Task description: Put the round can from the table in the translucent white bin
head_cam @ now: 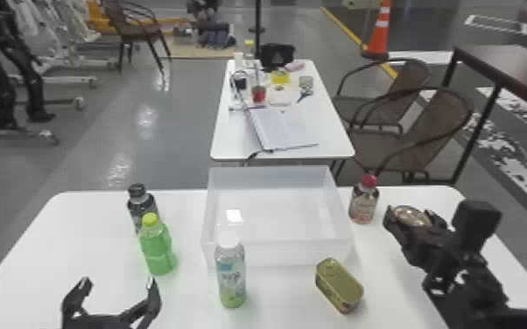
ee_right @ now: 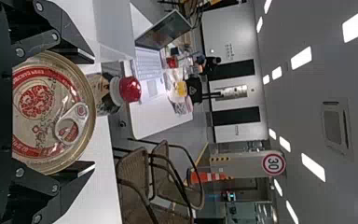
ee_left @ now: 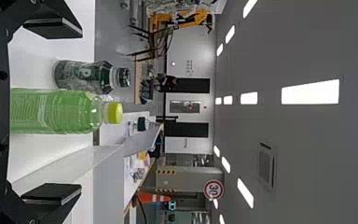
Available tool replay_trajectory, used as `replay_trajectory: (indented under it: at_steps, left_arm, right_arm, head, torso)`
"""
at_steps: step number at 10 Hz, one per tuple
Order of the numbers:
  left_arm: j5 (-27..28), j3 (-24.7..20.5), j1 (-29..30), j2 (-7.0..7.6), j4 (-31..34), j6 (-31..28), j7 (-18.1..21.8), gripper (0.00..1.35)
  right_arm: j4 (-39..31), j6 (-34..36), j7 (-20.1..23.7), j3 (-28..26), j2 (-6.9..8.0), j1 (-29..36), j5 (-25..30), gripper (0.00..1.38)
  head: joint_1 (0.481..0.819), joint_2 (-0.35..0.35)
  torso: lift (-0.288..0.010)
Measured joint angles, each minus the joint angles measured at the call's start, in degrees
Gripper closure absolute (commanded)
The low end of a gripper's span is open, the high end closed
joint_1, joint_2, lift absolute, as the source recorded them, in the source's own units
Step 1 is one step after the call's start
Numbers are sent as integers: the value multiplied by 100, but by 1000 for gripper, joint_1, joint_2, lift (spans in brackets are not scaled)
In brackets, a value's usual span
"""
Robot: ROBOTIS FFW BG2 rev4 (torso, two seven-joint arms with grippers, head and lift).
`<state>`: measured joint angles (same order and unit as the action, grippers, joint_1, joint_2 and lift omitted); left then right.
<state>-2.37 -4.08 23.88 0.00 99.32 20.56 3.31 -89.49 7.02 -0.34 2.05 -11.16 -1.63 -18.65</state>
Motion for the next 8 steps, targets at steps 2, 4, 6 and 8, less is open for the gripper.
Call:
replay_trajectory:
  at_steps: [2, 4, 6, 8]
  left_arm:
    - [0, 12, -30, 0, -21, -32, -6, 136]
    - [-7, 21, -52, 0, -47, -36, -6, 136]
    - [-19, 21, -74, 0, -68, -34, -6, 136]
    - [-35, 28, -93, 0, -94, -33, -5, 136]
  right_arm:
    - [-208, 854, 583, 73, 4, -433, -285, 751]
    - [61, 1329, 1269, 185, 83, -950, -426, 751]
    - [635, 1471, 1813, 363, 190, -1432, -388, 751]
    - [1359, 1710, 2477, 474, 312, -1925, -181, 751]
  head:
    - [549, 0]
    - [549, 0]
    - [549, 0]
    - [549, 0]
  torso:
    - [-100]
    - [-100]
    - [-100]
    - [-100]
